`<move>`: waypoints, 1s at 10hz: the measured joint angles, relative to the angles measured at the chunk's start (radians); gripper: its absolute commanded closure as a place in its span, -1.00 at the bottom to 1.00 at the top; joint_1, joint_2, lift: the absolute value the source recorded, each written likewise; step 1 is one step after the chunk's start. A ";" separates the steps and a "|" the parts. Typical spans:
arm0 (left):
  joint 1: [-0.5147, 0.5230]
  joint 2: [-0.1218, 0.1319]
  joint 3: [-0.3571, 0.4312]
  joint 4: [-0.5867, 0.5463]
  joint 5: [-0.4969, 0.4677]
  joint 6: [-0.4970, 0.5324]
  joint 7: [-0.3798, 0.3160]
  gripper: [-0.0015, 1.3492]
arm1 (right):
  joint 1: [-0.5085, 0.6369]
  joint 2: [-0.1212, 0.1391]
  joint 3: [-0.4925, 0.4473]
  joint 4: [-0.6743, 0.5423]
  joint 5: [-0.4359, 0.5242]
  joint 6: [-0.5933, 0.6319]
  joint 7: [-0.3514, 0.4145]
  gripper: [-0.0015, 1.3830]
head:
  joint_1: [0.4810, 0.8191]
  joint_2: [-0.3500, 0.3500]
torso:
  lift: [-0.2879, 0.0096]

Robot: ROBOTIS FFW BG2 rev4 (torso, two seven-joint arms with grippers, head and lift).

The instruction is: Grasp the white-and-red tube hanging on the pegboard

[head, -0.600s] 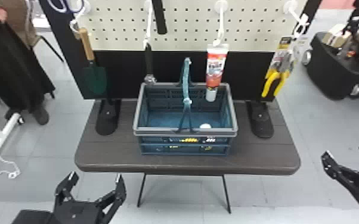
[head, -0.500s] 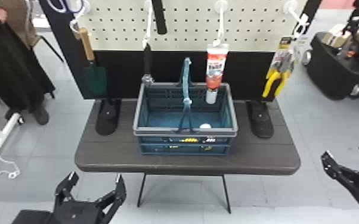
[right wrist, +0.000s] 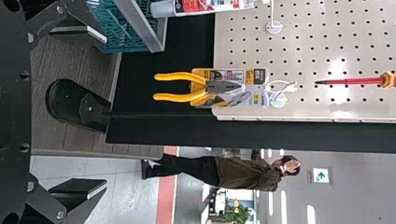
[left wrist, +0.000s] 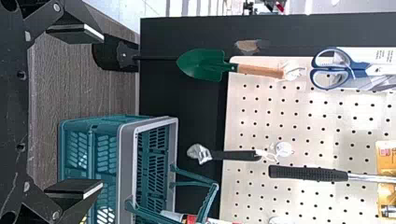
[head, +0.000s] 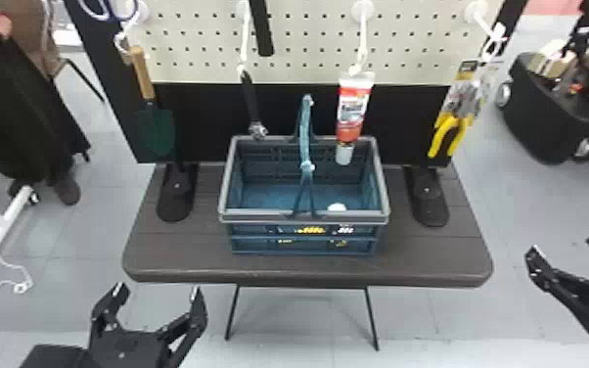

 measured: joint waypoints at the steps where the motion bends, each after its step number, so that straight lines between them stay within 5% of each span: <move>1: 0.000 0.000 0.001 0.000 0.001 0.000 0.000 -0.70 | -0.030 0.000 0.001 0.012 0.015 0.020 0.038 -0.70 | 1.00 0.02 | 0.27; 4: 0.000 0.002 0.000 0.000 0.004 0.001 0.000 -0.70 | -0.150 -0.006 0.013 0.052 0.055 0.083 0.109 -0.70 | 1.00 0.02 | 0.27; 10: 0.000 0.009 0.006 0.000 0.010 -0.002 0.000 -0.70 | -0.401 -0.106 0.228 0.251 -0.013 0.160 0.140 -0.70 | 1.00 0.02 | 0.27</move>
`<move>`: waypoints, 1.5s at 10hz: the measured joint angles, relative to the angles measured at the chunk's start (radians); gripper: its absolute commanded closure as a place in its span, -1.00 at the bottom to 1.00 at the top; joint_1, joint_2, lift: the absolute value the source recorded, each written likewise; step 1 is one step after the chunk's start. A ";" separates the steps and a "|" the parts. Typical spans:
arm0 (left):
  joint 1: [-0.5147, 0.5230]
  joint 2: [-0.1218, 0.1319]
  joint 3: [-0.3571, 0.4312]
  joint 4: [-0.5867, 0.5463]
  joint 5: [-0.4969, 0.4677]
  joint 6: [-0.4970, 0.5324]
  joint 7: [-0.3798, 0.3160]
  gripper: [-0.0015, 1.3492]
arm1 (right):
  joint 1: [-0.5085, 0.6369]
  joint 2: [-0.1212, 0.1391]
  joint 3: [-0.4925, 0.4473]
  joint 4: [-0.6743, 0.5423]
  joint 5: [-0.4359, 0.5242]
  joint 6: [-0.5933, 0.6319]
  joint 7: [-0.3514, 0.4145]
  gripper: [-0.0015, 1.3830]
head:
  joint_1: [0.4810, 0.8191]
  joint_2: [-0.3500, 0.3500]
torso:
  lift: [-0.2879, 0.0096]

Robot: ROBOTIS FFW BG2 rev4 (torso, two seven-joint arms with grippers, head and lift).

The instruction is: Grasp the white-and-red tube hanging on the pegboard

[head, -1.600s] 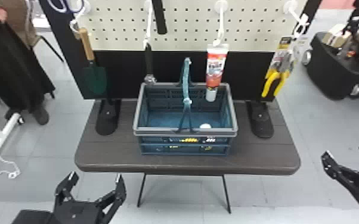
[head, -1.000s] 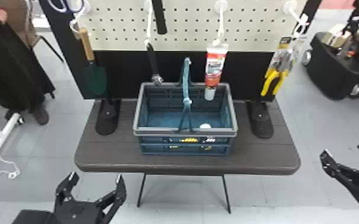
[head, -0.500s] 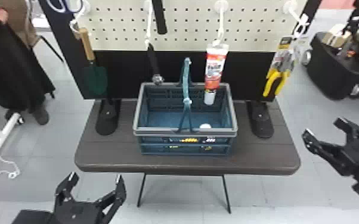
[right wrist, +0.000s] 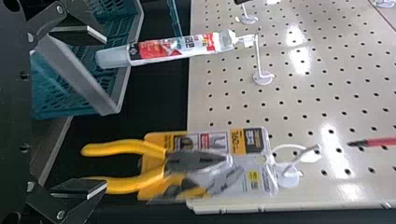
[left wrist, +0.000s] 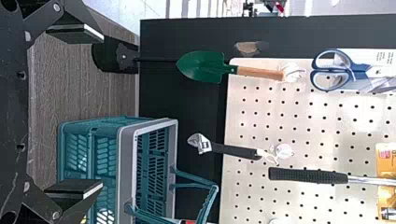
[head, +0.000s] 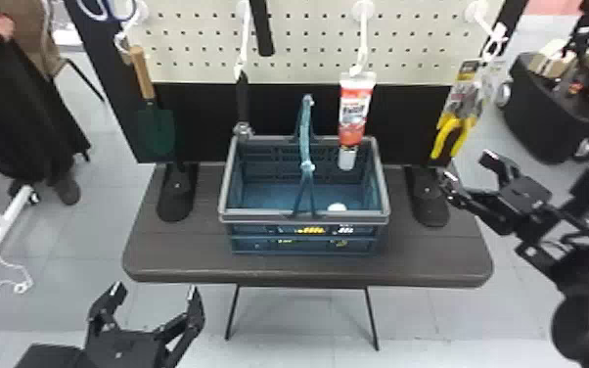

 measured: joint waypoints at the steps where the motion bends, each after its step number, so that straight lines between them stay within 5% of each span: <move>1: -0.002 0.002 0.001 0.000 0.001 0.000 0.000 -0.70 | -0.049 -0.009 0.031 0.039 -0.005 0.009 0.009 -0.70 | 1.00 0.02 | 0.27; 13: -0.053 0.032 -0.014 0.007 0.011 0.017 0.000 -0.70 | -0.509 -0.074 0.506 0.501 -0.217 0.013 0.059 -0.65 | 1.00 0.02 | 0.27; 15: -0.055 0.036 -0.016 0.009 0.016 0.016 0.000 -0.70 | -0.527 -0.079 0.514 0.518 -0.215 -0.007 0.062 0.14 | 1.00 0.02 | 0.27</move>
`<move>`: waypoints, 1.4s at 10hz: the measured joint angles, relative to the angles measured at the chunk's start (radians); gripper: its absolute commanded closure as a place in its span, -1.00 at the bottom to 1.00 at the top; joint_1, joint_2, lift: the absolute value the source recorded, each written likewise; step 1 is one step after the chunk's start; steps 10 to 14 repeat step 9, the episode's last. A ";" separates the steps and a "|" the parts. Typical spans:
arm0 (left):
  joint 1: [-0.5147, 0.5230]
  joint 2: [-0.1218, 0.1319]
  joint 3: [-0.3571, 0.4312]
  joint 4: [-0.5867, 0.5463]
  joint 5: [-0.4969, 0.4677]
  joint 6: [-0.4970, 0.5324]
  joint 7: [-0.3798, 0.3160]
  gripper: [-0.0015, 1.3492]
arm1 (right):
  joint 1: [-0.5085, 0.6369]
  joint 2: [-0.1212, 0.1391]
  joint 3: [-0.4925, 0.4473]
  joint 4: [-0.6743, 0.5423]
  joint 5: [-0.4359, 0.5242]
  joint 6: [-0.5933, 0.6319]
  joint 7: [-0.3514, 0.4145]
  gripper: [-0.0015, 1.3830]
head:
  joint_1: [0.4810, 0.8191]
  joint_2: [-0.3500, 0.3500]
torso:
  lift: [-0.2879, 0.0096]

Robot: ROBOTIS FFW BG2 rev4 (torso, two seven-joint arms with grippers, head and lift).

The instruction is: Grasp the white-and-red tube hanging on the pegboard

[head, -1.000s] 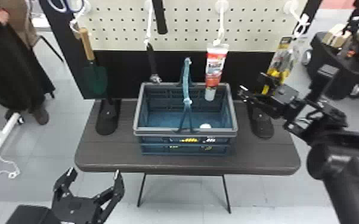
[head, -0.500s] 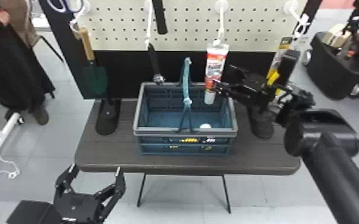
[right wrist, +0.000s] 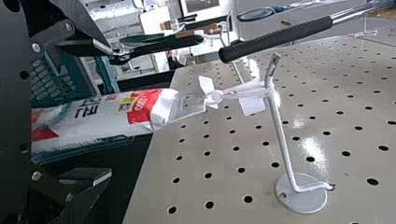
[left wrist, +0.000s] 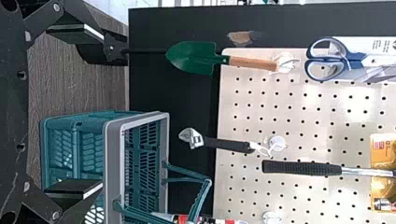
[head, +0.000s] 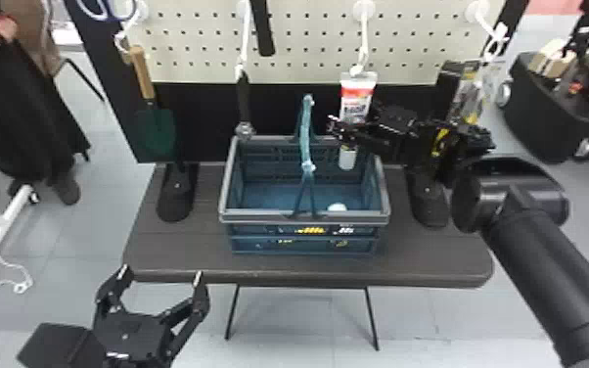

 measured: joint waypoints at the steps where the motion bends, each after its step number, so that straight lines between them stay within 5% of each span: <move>1: 0.002 0.002 0.001 0.000 0.002 -0.001 0.000 -0.70 | -0.001 -0.003 0.000 0.001 0.005 0.000 0.001 0.51 | 1.00 0.02 | 0.27; 2: 0.002 0.004 -0.001 0.000 0.004 -0.002 0.000 -0.70 | 0.000 -0.004 -0.001 -0.003 0.014 -0.002 0.002 0.85 | 1.00 0.02 | 0.27; 14: 0.001 0.010 -0.004 -0.001 0.009 -0.002 0.000 -0.70 | 0.016 -0.007 -0.004 -0.008 0.023 -0.028 0.002 0.85 | 1.00 0.02 | 0.27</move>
